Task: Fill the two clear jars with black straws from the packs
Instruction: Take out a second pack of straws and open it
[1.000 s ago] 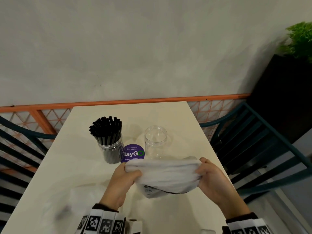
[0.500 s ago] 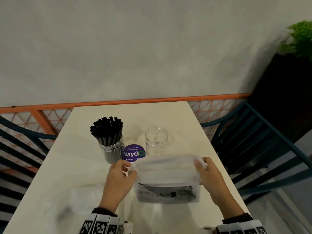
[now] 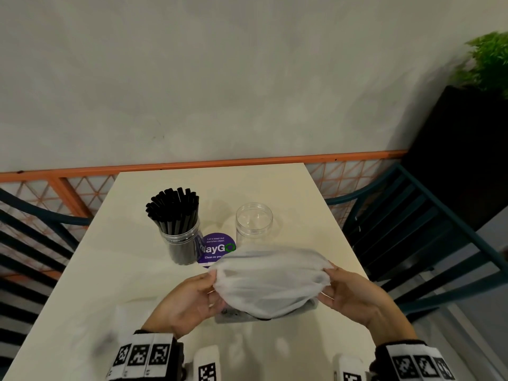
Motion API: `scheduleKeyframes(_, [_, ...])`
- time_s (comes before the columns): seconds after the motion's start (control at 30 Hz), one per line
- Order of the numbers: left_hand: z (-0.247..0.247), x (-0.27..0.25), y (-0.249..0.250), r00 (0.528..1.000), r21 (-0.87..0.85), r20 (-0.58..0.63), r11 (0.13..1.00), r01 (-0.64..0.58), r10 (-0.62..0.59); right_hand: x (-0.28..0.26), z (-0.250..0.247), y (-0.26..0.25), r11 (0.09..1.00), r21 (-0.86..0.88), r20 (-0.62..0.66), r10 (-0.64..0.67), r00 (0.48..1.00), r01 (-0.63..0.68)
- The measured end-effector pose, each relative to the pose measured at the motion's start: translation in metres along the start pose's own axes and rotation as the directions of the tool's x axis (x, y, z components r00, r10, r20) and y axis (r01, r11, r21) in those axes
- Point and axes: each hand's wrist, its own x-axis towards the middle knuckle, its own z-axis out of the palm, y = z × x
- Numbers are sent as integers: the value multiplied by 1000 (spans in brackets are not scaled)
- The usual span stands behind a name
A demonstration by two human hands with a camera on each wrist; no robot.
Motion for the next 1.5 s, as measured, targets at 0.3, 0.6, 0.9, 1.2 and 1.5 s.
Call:
scheduleKeyframes(0.3, [8,6,-2,995,-353,97,935,44,-10,8,-9,0,954,294,-25,61,998,-51])
scheduleKeyframes(0.6, [12,12,-19,938,322,-219,928,-189,267,2,-2,10,880,-436,-173,-287,942,188])
scheduleKeyframes(0.9, [-15,17,-31,805,739,-313,662,-127,504,7,-15,22,675,-723,-264,-464,846,145])
scheduleKeyframes(1.2, [-13,26,-39,940,418,-271,905,-78,206,17,-13,30,899,-431,-131,-145,981,76])
scheduleKeyframes(1.5, [-15,14,-30,995,-120,0,988,96,-97,5,-24,18,999,-3,-79,49,996,-50])
